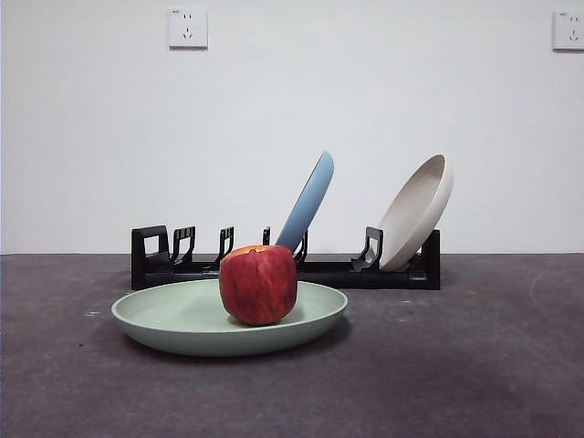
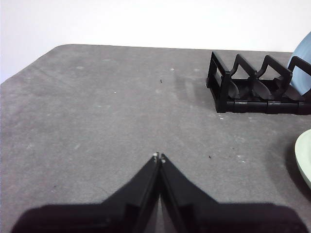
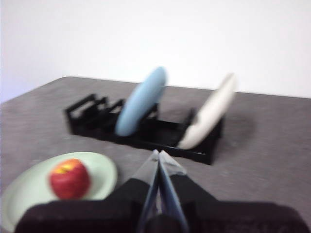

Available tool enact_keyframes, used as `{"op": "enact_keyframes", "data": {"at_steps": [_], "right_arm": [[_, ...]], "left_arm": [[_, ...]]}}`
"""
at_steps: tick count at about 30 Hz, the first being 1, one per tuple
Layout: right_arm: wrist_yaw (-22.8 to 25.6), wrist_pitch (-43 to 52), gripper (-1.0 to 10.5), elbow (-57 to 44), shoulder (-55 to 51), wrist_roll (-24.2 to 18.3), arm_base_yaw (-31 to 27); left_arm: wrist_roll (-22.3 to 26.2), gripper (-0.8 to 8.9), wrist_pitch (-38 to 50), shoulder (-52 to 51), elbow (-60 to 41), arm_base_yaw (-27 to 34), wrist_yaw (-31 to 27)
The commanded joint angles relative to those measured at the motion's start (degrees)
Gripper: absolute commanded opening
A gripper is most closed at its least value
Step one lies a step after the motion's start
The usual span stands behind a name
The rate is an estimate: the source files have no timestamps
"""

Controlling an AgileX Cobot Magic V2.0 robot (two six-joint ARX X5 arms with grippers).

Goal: Take the green plate from the plate rack,put the plate on the table,take the apple from the table,put the apple in the plate

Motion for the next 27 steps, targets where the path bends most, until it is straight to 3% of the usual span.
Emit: {"op": "enact_keyframes", "data": {"at_steps": [1, 4, 14, 27], "right_arm": [[2.8, 2.6, 0.0, -8.2, -5.9, 0.5, -0.4], [5.4, 2.6, 0.0, -13.2, -10.1, 0.8, -0.4], [5.3, 2.4, 0.0, -21.3, -13.9, 1.6, -0.4], [5.4, 3.3, 0.0, -22.2, -13.9, 4.6, -0.3]], "left_arm": [[-0.2, -0.03, 0.3, -0.1, -0.8, 0.2, 0.0], [-0.2, -0.03, 0.3, -0.1, -0.8, 0.2, 0.0], [-0.2, -0.03, 0.3, -0.1, -0.8, 0.2, 0.0], [-0.2, -0.03, 0.3, -0.1, -0.8, 0.2, 0.0]]}}
